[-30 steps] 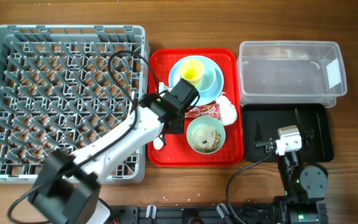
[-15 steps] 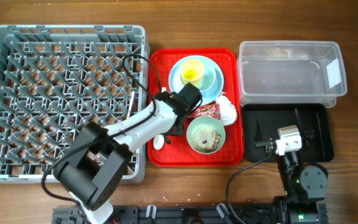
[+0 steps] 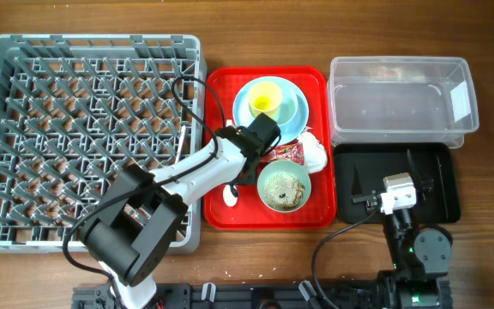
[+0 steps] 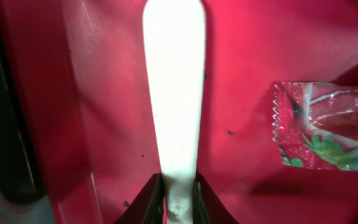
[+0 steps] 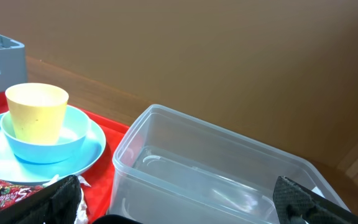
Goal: Sort waste into correct bins and load items into the dishwasher rack
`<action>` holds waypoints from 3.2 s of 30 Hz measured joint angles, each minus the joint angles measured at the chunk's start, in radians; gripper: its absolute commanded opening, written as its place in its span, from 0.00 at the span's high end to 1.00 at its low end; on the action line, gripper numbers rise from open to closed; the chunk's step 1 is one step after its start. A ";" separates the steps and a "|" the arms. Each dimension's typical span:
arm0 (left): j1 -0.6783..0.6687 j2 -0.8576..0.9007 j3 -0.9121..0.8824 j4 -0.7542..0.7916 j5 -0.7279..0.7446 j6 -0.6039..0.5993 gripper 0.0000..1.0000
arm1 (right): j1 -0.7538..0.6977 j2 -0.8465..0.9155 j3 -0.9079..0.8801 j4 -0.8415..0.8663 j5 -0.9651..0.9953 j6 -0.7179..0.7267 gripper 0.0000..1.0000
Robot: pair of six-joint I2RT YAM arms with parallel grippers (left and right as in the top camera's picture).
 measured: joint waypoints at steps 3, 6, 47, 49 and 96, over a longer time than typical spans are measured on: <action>0.000 0.000 0.000 0.010 0.015 -0.003 0.88 | 0.000 0.000 0.000 0.000 0.000 0.000 0.00; -0.001 0.000 0.000 0.022 0.027 -0.003 0.96 | 0.000 0.000 0.000 0.000 0.000 0.000 0.00; 0.414 -0.416 0.225 -0.336 -0.275 0.298 0.96 | 0.000 0.000 0.000 0.000 0.000 0.000 0.00; 0.421 -0.386 0.209 -0.333 -0.256 0.309 0.96 | 0.000 0.000 0.000 0.000 0.000 0.000 0.00; 0.930 -0.513 0.201 -0.134 0.265 0.222 0.00 | 0.000 0.000 0.000 0.000 0.000 0.000 0.00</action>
